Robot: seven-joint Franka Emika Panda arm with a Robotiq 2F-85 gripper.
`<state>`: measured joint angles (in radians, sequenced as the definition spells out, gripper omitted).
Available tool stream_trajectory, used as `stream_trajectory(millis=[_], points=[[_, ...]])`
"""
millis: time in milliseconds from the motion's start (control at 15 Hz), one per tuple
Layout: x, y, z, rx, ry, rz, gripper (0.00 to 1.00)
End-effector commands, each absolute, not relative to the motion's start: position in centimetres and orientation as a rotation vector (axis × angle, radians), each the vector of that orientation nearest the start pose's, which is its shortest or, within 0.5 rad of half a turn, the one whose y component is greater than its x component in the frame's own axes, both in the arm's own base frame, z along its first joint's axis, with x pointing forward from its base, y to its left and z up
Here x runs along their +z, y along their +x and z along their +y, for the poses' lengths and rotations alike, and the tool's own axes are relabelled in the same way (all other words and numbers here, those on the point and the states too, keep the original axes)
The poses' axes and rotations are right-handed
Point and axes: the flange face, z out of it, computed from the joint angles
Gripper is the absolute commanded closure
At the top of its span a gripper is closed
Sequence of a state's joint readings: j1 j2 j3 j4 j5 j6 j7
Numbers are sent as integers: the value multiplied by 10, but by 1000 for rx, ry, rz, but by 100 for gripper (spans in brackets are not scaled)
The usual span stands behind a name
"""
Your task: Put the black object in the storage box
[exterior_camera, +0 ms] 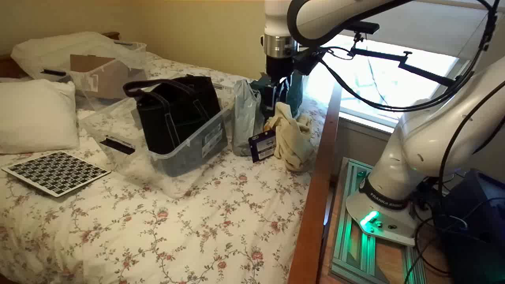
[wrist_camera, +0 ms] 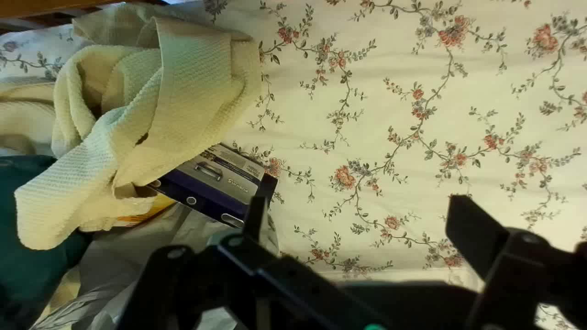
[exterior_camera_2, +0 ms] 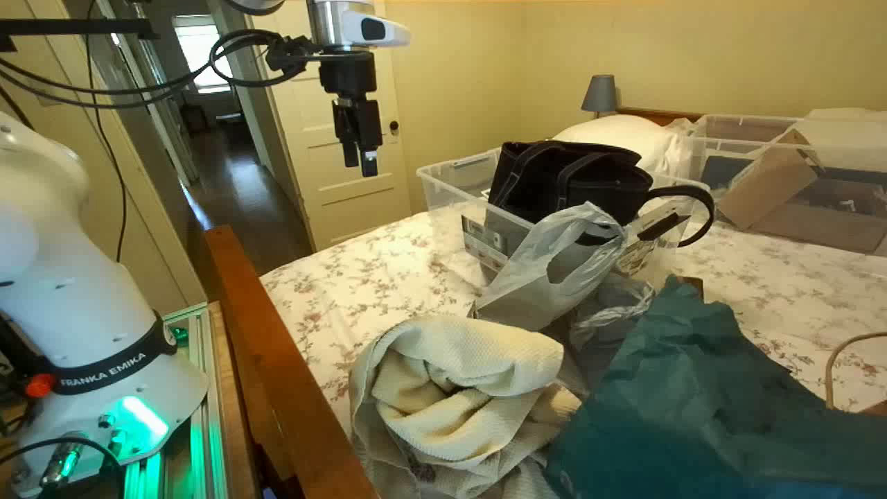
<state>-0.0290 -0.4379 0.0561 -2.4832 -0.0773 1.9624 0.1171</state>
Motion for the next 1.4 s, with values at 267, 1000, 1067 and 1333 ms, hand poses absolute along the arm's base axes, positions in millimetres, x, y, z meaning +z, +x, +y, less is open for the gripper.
stream_trajectory(millis=[267, 1000, 1067, 1333], points=[[439, 399, 6, 126, -3237, 103, 0], [314, 447, -12, 28, -3139, -412, 0], [298, 453, -16, 31, -3160, -435, 0], [275, 452, -21, 51, -3149, -426, 0]])
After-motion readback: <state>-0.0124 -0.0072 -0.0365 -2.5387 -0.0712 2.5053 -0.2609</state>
